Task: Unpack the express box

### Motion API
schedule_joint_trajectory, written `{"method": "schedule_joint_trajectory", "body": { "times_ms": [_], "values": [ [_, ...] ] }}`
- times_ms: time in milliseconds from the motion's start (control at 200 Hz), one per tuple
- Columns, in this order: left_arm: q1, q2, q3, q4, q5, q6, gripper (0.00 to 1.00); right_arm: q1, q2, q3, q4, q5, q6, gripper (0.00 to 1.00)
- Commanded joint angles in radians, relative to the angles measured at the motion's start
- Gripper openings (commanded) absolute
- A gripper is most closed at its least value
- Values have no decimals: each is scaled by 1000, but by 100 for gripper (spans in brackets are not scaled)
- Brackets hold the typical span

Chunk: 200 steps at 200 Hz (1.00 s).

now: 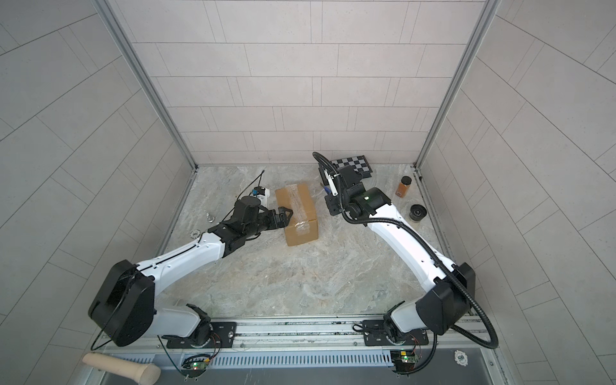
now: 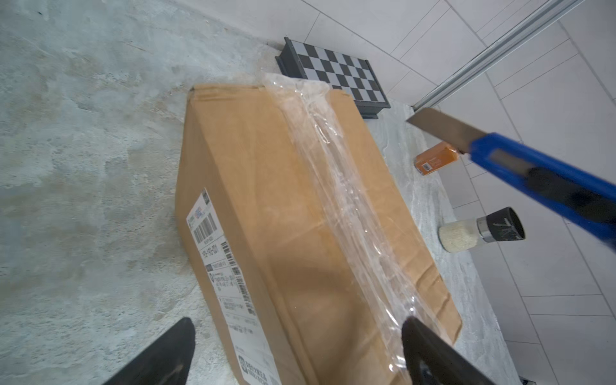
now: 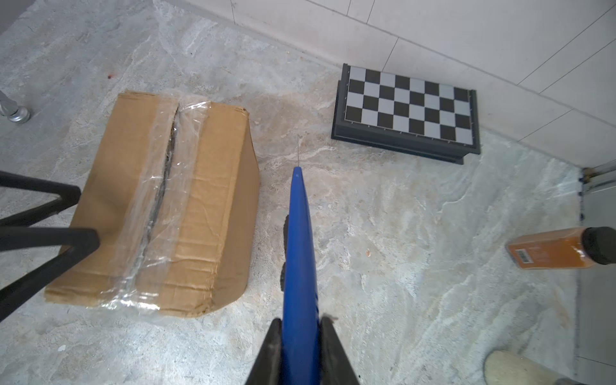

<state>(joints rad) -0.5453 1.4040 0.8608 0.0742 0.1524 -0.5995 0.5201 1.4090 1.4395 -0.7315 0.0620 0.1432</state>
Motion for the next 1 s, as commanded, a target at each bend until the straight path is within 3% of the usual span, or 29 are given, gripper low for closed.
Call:
{"method": "schedule_joint_trajectory", "body": {
  "times_ms": [0,160,405,711,996],
  "values": [
    [4,36,44,-73,-65,42,99,71,-33,47,-92,74,-20,0],
    [4,84,78,-165,-122,51,98,211,3,107,-213,199,-25,0],
    [4,87,73,-216,-164,41,98,339,73,133,-279,239,5,0],
    [4,91,61,-218,-172,35,98,371,102,139,-258,198,29,0],
    [4,87,43,-203,-165,25,98,375,68,173,-285,260,24,0]
  ]
}}
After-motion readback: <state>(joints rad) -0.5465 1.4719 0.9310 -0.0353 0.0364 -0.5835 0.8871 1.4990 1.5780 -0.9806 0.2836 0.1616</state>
